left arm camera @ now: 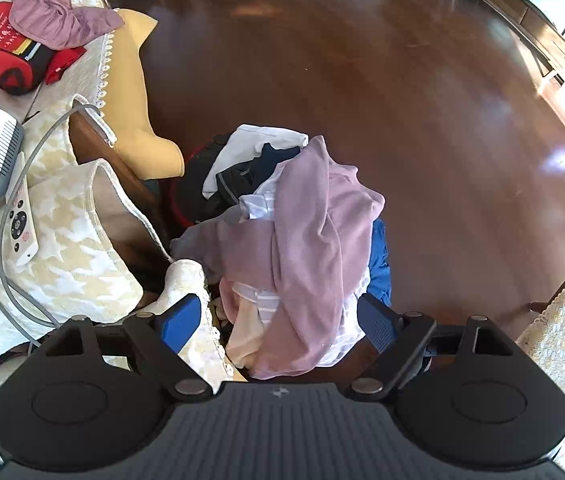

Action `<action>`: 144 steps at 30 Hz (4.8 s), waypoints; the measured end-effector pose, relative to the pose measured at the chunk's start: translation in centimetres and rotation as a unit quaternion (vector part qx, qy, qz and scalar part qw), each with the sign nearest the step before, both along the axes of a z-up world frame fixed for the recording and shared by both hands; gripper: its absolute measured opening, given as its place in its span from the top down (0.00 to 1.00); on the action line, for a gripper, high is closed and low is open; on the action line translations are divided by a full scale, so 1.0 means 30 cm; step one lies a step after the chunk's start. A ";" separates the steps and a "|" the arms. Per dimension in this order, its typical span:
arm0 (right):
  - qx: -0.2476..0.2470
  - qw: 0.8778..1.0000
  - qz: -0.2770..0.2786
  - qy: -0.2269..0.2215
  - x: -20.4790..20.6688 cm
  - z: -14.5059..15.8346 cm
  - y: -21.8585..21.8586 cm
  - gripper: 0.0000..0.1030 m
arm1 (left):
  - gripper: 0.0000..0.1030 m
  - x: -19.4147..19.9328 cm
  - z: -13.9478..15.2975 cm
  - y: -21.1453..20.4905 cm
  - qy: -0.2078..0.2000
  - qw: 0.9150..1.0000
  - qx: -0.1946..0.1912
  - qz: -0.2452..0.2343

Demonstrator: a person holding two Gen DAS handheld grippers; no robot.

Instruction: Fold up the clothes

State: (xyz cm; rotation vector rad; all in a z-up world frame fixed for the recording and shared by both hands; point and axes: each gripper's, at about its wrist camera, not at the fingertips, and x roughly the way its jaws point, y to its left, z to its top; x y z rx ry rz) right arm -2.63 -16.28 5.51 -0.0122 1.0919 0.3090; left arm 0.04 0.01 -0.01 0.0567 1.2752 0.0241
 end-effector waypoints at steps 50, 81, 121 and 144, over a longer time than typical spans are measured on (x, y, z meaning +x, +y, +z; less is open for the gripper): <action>-0.004 1.000 -0.001 0.016 0.042 -0.041 0.024 0.00 | 0.17 0.020 -0.029 0.018 0.003 1.000 -0.003 0.011; -0.015 0.996 0.072 0.053 0.397 -0.704 0.060 0.00 | 0.17 0.153 -0.722 0.039 0.019 0.999 -0.022 0.029; 0.053 0.992 0.049 0.106 0.588 -1.178 0.093 0.00 | 0.17 0.302 -1.164 0.007 -0.032 0.996 -0.081 -0.033; 0.066 0.970 -0.092 0.217 0.649 -1.498 0.038 0.00 | 0.86 0.301 -1.098 0.206 -0.049 0.994 -0.046 0.085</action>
